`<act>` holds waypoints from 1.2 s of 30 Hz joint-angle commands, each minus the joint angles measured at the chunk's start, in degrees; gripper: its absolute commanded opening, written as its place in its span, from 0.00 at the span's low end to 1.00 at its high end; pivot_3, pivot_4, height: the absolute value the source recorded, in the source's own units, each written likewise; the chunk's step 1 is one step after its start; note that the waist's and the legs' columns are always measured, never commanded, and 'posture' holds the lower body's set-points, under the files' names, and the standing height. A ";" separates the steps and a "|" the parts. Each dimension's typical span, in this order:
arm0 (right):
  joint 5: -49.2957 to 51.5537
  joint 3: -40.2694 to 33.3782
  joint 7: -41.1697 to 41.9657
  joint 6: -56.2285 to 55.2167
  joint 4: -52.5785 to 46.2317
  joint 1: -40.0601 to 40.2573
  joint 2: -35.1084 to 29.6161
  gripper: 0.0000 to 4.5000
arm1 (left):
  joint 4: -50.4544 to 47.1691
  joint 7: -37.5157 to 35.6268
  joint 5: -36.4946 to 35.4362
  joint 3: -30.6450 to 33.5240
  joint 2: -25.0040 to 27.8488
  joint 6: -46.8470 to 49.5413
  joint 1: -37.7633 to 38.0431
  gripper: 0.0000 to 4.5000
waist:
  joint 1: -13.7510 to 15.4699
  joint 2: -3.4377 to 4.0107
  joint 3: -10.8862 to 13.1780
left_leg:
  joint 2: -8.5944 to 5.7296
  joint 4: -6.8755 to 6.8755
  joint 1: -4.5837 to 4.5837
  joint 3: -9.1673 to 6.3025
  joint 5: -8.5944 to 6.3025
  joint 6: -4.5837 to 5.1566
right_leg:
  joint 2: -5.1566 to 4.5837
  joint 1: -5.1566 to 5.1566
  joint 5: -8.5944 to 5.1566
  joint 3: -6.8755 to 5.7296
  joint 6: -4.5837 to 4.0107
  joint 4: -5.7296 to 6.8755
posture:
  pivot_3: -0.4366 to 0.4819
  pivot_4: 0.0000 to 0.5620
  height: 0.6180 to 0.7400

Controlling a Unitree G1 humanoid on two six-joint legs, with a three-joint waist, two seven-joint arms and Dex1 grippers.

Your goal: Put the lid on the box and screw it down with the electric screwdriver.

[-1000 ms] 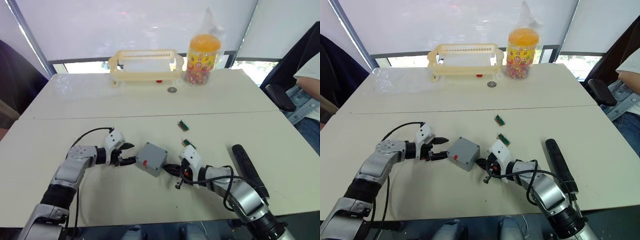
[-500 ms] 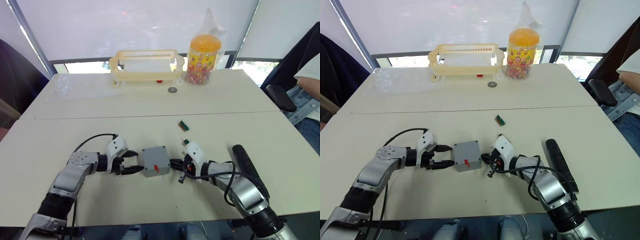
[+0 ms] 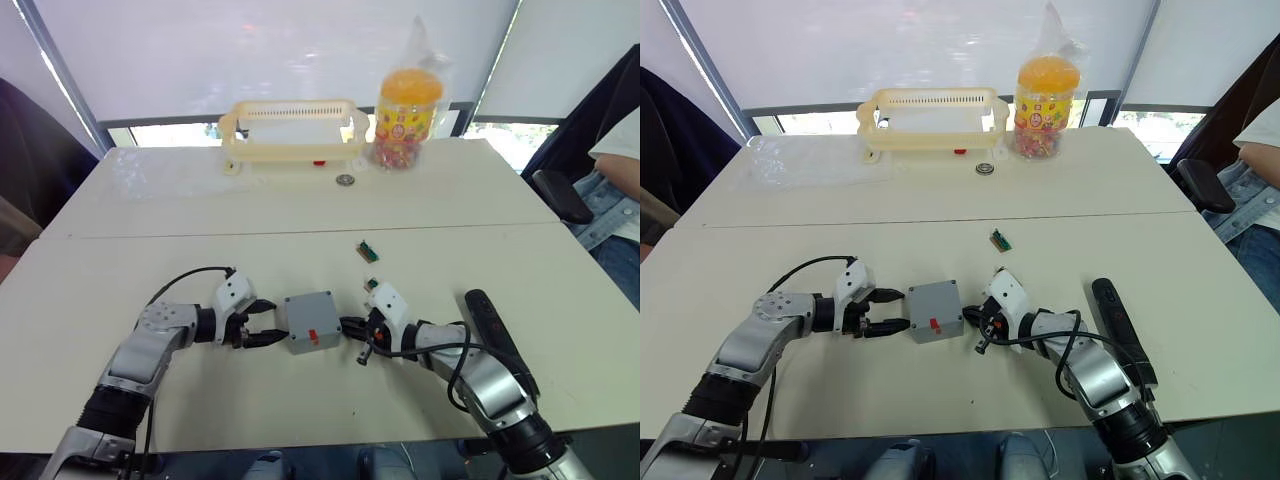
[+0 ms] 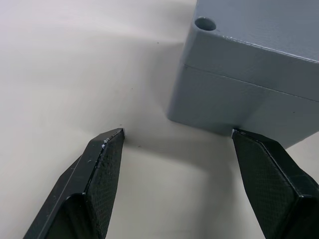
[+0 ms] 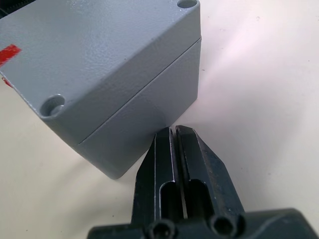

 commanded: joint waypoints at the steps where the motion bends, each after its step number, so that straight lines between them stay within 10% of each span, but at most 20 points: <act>1: 0.47 0.92 0.86 -0.18 -3.28 0.52 0.88 0.01 | 0.66 1.42 0.66 -0.32 -0.69 -1.36 -1.07 0.78 | -0.01 0.00 0.00 | 0.00 0.00 0.00 0.00 0.00 0.00 | 0.00 0.00 0.00 0.00 0.00 0.00 | 0.48 0.27 1.00; 21: -1.08 -0.69 1.40 -0.41 -4.20 1.80 -1.40 0.01 | -4.38 1.19 -4.01 3.56 2.04 2.55 1.86 0.78 | -0.14 0.00 0.00 | 0.01 -0.03 -0.01 0.00 0.00 0.00 | 0.00 -0.03 0.00 0.01 0.00 -0.03 | 0.48 0.27 1.00; 25: -0.49 -4.60 1.14 0.48 -7.60 3.07 -4.50 0.00 | -7.87 0.66 -7.91 8.52 6.79 6.99 3.44 1.00 | -0.06 0.02 0.03 | 0.02 -0.04 -0.08 -0.01 0.00 0.00 | 0.00 -0.09 0.00 0.00 -0.01 -0.04 | 0.48 0.27 1.00; 33: 9.16 -18.09 -0.06 10.62 -19.29 4.11 -6.97 0.84 | -17.49 1.39 -19.91 18.59 13.51 21.49 4.09 1.00 | -0.02 0.06 0.08 | 0.04 -0.04 -0.25 -0.04 -0.01 0.00 | 0.00 -0.18 0.00 -0.04 0.00 -0.16 | 0.48 0.27 1.00; 36: 14.95 -23.38 -0.90 16.19 -22.48 2.80 -6.82 0.85 | -21.93 0.45 -23.69 19.75 15.94 24.78 3.68 0.71 | -0.01 0.06 0.09 | 0.05 -0.04 -0.27 -0.04 -0.01 0.01 | 0.00 -0.19 0.00 -0.04 0.00 -0.19 | 0.48 0.27 1.00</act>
